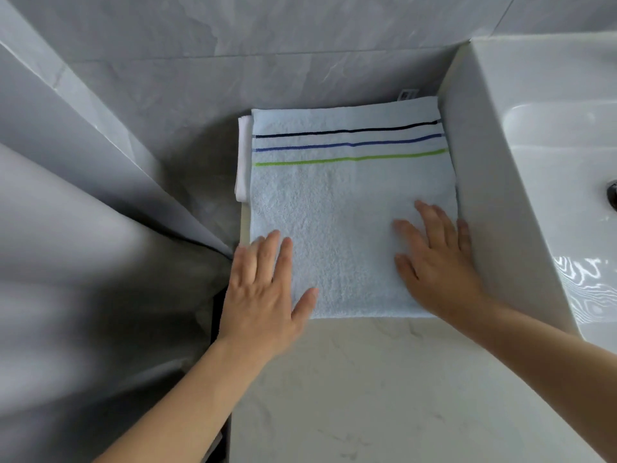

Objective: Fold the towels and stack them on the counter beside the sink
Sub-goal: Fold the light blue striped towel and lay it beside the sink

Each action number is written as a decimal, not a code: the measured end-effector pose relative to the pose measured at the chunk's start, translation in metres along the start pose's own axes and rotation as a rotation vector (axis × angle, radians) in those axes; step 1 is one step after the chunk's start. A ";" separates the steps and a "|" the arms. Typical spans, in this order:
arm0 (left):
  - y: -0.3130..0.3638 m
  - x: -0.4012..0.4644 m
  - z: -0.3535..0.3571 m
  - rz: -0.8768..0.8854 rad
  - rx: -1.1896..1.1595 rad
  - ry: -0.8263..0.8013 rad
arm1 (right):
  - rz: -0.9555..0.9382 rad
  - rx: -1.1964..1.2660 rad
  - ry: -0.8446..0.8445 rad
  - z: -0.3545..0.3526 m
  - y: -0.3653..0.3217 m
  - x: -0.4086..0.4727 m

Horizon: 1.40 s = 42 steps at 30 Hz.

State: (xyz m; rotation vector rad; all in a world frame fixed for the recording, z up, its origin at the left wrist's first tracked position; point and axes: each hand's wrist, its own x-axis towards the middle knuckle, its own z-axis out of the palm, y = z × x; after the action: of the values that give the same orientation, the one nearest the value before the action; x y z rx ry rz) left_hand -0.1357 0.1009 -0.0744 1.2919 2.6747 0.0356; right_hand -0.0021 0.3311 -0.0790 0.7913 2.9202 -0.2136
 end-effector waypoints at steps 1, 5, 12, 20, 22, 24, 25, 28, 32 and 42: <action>0.001 -0.007 -0.002 0.121 -0.001 0.020 | -0.079 -0.006 0.046 -0.006 -0.003 -0.007; 0.011 -0.008 -0.013 0.248 0.086 -0.157 | -0.283 -0.122 -0.270 -0.020 -0.008 -0.030; 0.026 0.023 -0.020 0.219 0.303 -0.161 | -0.330 -0.269 -0.289 -0.022 -0.020 -0.020; -0.038 0.074 -0.054 -0.324 -0.280 -0.229 | -0.108 -0.447 -0.314 -0.067 0.001 0.035; -0.046 0.086 -0.062 -0.395 -0.492 -0.119 | -0.136 -0.605 -0.247 -0.084 0.003 0.057; -0.050 0.102 -0.068 -0.454 -0.707 0.047 | -0.151 -0.753 -0.199 -0.100 0.004 0.081; -0.051 0.112 -0.070 -0.498 -0.803 0.113 | -0.141 -0.815 -0.181 -0.109 0.005 0.096; -0.056 0.148 -0.073 -0.603 -0.978 0.242 | -0.070 -0.938 -0.154 -0.130 0.010 0.140; -0.057 0.191 -0.070 -0.629 -0.840 0.309 | 0.007 -0.984 -0.131 -0.137 0.013 0.180; -0.050 0.229 -0.046 -0.693 -0.629 0.345 | -0.038 -0.965 -0.064 -0.109 0.035 0.216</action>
State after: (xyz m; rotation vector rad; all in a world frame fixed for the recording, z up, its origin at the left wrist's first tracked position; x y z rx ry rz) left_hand -0.3221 0.2508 -0.0664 0.1659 2.8508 0.9814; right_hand -0.1772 0.4860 -0.0057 0.5202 2.4820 1.0497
